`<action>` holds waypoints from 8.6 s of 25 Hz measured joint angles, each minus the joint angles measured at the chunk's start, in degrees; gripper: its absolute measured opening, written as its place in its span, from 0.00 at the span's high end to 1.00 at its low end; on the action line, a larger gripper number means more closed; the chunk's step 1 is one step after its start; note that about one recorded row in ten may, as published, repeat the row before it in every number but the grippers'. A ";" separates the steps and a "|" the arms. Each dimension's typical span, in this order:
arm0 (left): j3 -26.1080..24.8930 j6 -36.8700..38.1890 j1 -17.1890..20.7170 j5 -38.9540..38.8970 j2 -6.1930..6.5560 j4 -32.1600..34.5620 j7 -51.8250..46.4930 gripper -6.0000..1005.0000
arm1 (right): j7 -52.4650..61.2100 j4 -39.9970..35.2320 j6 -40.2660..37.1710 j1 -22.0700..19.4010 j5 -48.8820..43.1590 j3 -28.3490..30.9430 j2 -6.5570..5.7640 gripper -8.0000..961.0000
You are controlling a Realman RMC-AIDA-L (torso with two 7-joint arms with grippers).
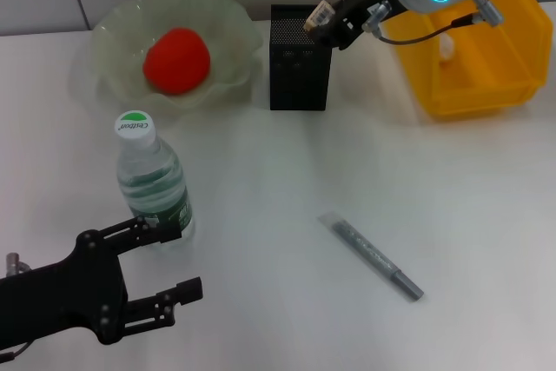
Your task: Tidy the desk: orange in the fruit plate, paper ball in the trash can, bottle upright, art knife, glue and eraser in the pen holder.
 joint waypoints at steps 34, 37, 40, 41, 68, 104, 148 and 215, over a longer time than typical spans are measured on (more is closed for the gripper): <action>-0.10 -0.11 0.16 0.00 -0.02 -0.18 -0.03 0.23 | -1.05 13.99 14.28 4.17 1.30 -0.42 0.00 0.21; -0.11 -0.10 0.28 0.00 -0.01 -0.18 0.10 0.23 | -0.04 8.88 8.80 2.99 1.31 -0.12 0.02 0.21; -0.15 -0.10 0.30 0.00 -0.02 -0.18 0.19 0.23 | 2.62 -0.32 0.18 0.93 1.31 -0.38 0.06 0.21; -0.17 -0.09 0.27 0.00 0.00 -0.09 0.25 0.23 | 2.62 -0.32 0.18 0.93 1.31 -0.38 0.06 0.21; 0.35 0.75 -0.37 0.53 0.33 1.92 1.56 0.23 | 14.21 13.14 -23.12 4.89 6.15 -5.51 0.30 0.21; 0.35 0.46 0.95 0.53 0.25 1.40 2.67 0.23 | 19.30 20.42 -15.45 8.14 10.18 -16.08 0.53 0.28; -0.09 0.86 1.57 0.18 0.21 1.57 2.67 0.23 | 18.50 8.97 -22.00 4.49 6.45 -12.54 -0.15 0.86; -0.26 0.96 2.67 -0.52 -0.02 0.61 -0.41 0.23 | 2.50 17.65 59.98 -6.72 10.04 -21.51 0.03 0.81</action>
